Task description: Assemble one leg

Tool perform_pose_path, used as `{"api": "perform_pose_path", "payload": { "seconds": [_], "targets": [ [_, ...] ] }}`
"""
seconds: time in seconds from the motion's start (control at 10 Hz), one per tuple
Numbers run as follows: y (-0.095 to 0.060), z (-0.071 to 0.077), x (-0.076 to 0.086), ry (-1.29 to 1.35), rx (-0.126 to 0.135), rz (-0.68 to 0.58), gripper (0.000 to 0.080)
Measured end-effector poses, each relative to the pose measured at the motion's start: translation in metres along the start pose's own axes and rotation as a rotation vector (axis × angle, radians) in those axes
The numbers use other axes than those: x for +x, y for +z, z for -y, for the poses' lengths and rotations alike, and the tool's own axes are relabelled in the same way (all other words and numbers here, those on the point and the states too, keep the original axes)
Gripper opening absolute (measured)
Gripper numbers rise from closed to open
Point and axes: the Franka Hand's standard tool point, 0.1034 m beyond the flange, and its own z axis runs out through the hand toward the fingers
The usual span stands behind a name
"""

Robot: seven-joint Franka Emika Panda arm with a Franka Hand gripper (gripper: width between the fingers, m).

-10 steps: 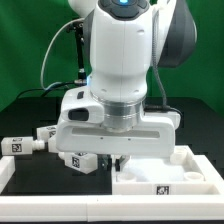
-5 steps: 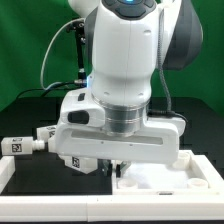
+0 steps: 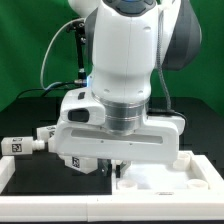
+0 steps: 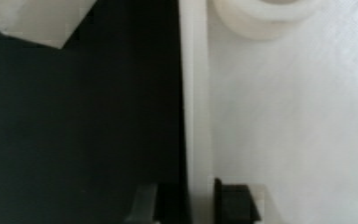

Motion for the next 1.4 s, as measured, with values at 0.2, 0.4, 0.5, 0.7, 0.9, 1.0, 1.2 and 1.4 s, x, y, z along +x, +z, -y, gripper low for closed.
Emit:
{"api": "perform_pose_path", "payload": {
  "seconds": [0.2,0.4,0.5,0.7,0.9,1.0,1.2,1.4],
  "targets": [
    [-0.001,0.001,0.003,0.003,0.0,0.004,0.0058],
    [-0.003,0.001,0.007,0.008,-0.002,0.016,0.0058],
    [-0.004,0.001,0.007,0.005,-0.002,0.019,0.0058],
    [-0.005,0.001,0.006,-0.029,-0.001,0.022,0.0058],
    [-0.023,-0.003,-0.001,-0.141,0.0,0.021,0.025],
    [-0.032,-0.005,-0.009,-0.239,-0.001,0.018,0.0433],
    [-0.039,-0.011,-0.027,-0.376,0.008,0.007,0.0631],
    [-0.034,-0.017,-0.032,-0.478,0.006,0.005,0.0644]
  ]
}}
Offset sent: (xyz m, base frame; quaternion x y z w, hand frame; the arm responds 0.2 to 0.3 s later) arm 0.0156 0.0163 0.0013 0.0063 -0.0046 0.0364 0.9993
